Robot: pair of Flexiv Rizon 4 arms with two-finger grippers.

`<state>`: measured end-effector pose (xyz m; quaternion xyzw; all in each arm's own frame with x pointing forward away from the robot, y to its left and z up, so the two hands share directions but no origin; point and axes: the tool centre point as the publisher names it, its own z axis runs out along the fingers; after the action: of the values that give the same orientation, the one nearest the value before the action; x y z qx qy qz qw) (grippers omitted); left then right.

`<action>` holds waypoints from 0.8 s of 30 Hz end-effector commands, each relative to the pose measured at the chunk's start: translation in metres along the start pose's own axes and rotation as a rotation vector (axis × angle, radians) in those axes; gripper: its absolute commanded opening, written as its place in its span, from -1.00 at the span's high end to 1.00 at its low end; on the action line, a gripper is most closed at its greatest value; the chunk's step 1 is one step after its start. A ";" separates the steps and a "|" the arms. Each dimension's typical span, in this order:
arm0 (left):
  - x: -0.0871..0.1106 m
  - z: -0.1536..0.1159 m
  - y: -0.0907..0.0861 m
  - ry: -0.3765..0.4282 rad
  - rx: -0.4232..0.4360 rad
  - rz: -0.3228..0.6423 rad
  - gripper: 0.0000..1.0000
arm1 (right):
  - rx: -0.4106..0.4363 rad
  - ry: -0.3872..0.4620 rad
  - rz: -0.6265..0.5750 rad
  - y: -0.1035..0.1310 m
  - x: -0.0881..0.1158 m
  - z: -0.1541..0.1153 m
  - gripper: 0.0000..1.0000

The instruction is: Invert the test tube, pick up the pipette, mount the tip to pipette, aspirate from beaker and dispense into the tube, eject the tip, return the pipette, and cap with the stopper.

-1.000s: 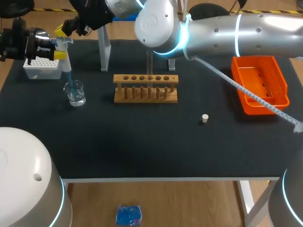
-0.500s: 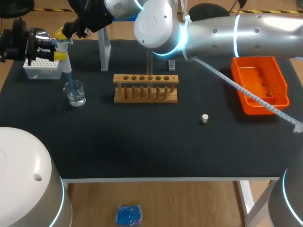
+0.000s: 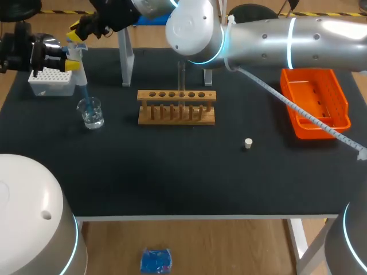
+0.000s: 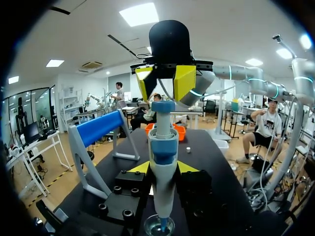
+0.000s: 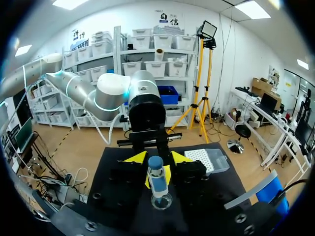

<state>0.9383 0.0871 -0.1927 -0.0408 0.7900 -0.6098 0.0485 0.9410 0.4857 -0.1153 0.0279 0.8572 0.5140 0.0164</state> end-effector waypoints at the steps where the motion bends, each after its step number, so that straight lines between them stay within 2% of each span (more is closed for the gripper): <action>1: 0.000 0.000 -0.001 0.000 -0.002 -0.001 1.00 | -0.001 -0.016 -0.005 -0.003 0.004 -0.024 -1.00; 14: 0.000 0.000 -0.001 0.000 -0.002 -0.001 1.00 | -0.011 -0.093 -0.023 -0.018 -0.003 -0.088 -1.00; 24: 0.000 0.000 -0.001 0.000 -0.002 -0.001 1.00 | -0.028 -0.121 -0.043 -0.049 -0.006 -0.146 -1.00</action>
<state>0.9382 0.0871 -0.1924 -0.0407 0.7901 -0.6097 0.0483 0.9472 0.3731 -0.0974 0.0431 0.8510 0.5171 0.0806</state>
